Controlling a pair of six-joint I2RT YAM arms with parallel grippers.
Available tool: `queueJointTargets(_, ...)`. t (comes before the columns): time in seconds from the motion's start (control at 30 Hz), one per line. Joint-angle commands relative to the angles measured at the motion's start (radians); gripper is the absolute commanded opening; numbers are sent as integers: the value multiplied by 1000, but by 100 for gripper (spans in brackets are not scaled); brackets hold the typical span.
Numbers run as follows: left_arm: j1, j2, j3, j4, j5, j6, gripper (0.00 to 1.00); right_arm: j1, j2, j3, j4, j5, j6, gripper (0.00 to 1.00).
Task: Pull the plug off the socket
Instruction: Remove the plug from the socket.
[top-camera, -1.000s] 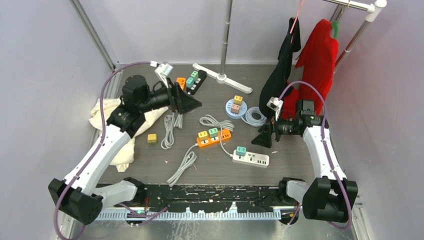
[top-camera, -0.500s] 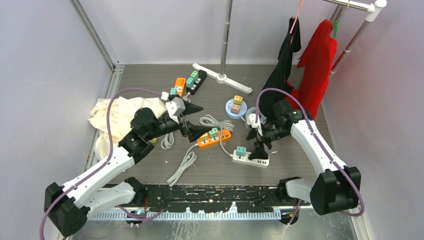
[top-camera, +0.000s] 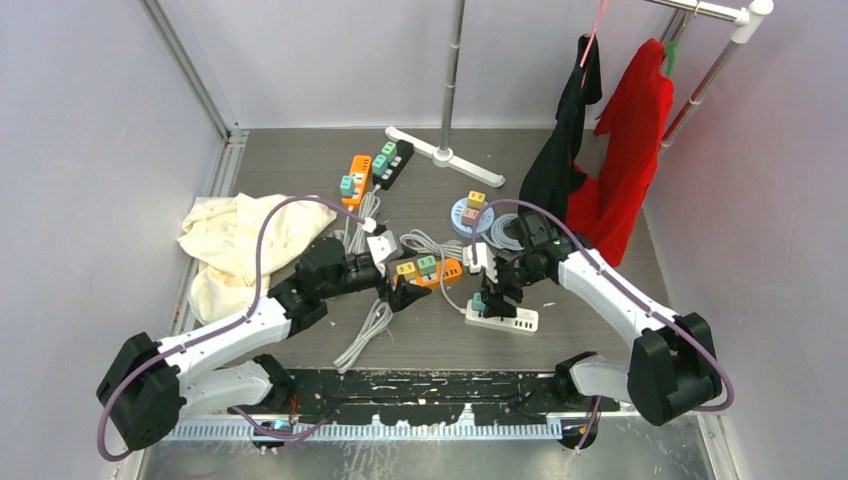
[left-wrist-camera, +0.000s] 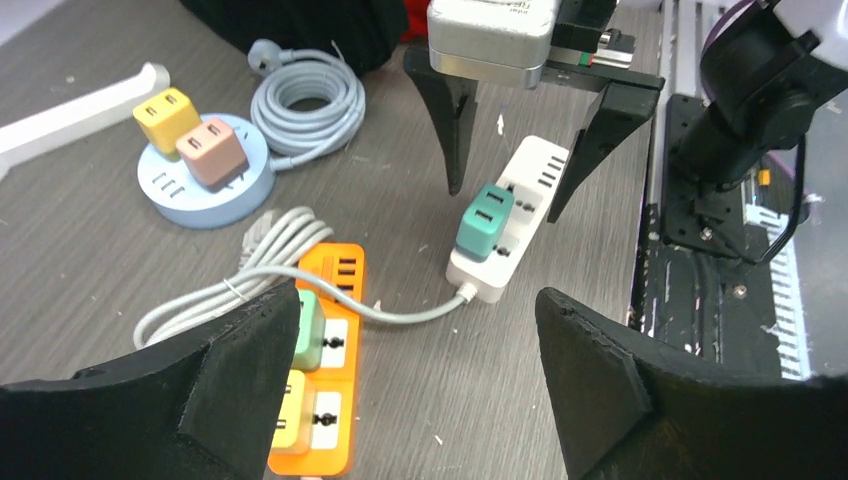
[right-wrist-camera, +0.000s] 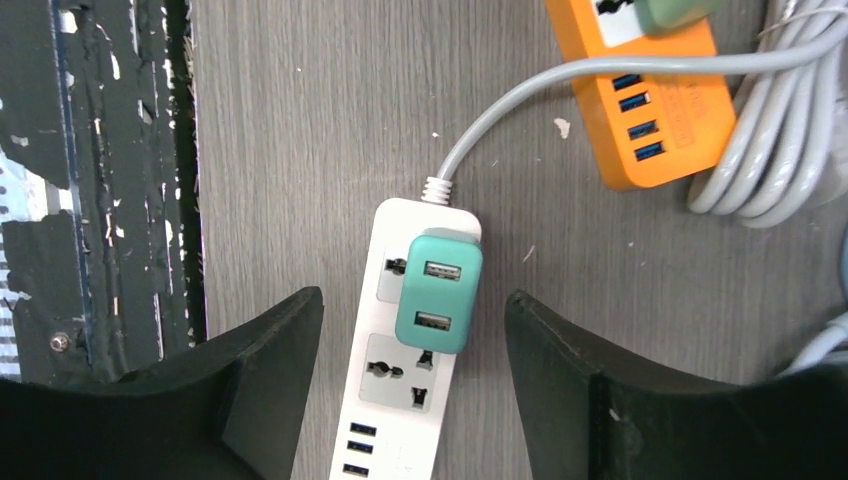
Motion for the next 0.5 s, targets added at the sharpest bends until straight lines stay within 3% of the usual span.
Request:
queueJointTargets(0.0, -13, 21, -28, 127, -29, 33, 87, 31, 0, -36, 135, 69, 90, 69)
queueJointTargets(0.3, -28, 72, -53, 178, -42, 14, 87, 69, 8, -105, 231, 116, 131, 47)
queueJointTargets(0.47, -33, 115, -75, 283, -68, -65, 87, 65, -2, -110, 261, 135, 178, 25)
